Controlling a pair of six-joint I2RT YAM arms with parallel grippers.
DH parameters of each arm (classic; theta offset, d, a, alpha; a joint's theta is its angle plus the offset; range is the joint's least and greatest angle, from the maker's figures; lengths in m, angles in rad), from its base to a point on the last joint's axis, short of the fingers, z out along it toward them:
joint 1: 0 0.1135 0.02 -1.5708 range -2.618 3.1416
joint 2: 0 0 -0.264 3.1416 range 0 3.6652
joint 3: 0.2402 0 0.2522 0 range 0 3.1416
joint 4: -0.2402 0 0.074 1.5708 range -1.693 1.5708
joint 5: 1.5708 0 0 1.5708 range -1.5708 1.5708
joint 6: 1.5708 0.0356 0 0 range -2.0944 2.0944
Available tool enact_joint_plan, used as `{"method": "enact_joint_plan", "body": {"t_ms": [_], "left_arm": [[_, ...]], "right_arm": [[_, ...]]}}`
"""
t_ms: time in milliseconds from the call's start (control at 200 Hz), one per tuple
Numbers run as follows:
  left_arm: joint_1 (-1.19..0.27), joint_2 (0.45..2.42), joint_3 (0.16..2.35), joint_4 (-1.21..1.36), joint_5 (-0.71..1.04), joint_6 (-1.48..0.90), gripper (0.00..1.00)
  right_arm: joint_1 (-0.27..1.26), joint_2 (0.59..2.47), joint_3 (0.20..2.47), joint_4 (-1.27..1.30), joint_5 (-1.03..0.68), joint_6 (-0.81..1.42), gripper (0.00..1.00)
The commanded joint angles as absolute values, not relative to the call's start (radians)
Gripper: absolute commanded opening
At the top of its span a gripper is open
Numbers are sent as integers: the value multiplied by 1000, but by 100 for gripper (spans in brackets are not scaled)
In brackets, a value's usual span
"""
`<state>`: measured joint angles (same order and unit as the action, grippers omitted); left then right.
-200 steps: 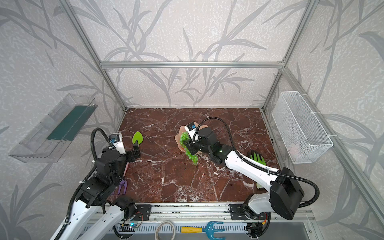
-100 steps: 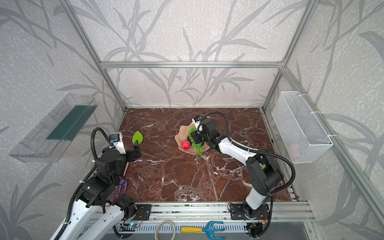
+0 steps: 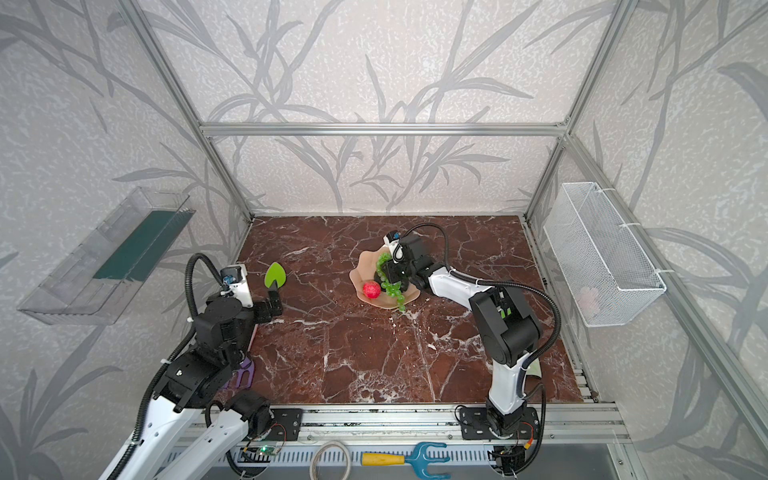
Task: Place and organize the fake fruits in the fruit bowl
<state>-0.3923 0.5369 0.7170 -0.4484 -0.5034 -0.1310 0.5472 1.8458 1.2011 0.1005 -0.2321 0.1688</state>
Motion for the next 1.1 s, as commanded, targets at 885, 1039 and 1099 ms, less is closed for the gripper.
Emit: {"method": "enact_joint_plan", "body": {"t_ms": [885,1039,1099], "left_arm": [[-386,537,705,-453,-501,-130,100],[-387,537,704,-453,-505,-131,100],[-387,537,704,-452,-509,-132,100]], "right_arm": [[536,1905,1371,10,-247,145,35],[521,1967,1409,9,-255,146,39],[517,1981,1420,4,-258,144,46]]}}
